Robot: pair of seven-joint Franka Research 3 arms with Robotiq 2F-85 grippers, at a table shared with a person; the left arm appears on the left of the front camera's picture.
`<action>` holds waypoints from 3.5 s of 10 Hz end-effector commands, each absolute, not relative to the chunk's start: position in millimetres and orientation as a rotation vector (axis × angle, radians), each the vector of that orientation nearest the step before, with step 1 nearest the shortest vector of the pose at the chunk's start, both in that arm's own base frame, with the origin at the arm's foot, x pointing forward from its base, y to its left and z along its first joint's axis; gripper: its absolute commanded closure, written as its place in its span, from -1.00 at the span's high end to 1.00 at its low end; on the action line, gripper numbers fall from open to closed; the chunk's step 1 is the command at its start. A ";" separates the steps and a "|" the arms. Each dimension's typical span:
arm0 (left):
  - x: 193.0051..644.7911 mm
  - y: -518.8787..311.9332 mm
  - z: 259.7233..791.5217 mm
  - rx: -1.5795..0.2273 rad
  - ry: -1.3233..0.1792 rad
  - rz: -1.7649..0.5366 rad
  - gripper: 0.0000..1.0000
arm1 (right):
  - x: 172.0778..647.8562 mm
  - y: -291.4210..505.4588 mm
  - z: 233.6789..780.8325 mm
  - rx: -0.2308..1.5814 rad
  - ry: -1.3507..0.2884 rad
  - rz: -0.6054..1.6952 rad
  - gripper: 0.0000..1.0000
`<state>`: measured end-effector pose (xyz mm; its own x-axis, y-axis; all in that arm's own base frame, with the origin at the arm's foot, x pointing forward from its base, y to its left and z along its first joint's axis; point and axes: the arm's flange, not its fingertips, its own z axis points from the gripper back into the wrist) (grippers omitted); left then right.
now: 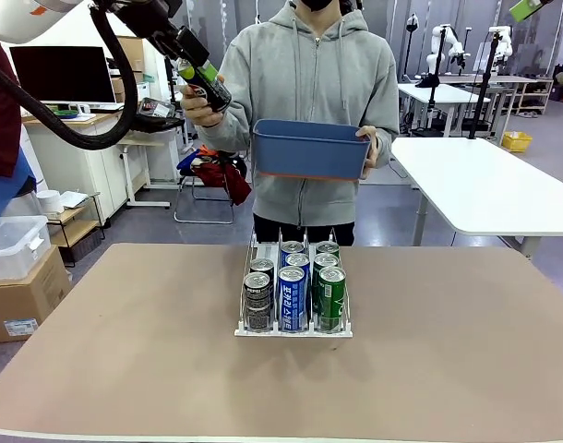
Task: Fill the beverage cans into the dispenser.
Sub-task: Pick up the Pepsi coke handed by the human, then place the picked Pepsi coke in the line of the Automatic Can Dispenser with the same cans.
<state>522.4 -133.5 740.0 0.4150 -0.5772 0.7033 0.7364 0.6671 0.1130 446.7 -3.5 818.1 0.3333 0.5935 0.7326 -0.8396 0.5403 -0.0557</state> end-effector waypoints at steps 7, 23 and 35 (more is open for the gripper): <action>515.1 -121.3 743.3 -0.167 -0.771 -0.799 -1.00 | 447.2 -1.4 816.5 0.370 -0.802 0.949 1.00; 506.5 -122.1 743.4 -0.182 -0.758 -0.819 0.15 | 447.2 -1.4 816.5 0.370 -0.802 0.949 1.00; 429.7 -117.0 714.5 -0.084 -0.689 -0.925 0.15 | 447.2 -1.4 816.5 0.370 -0.802 0.949 1.00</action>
<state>426.9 -118.1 708.3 0.4080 -0.7069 0.5778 0.7652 0.6100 0.2060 447.0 -3.4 817.9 0.3337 0.5936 0.7323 -0.8396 0.5404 -0.0555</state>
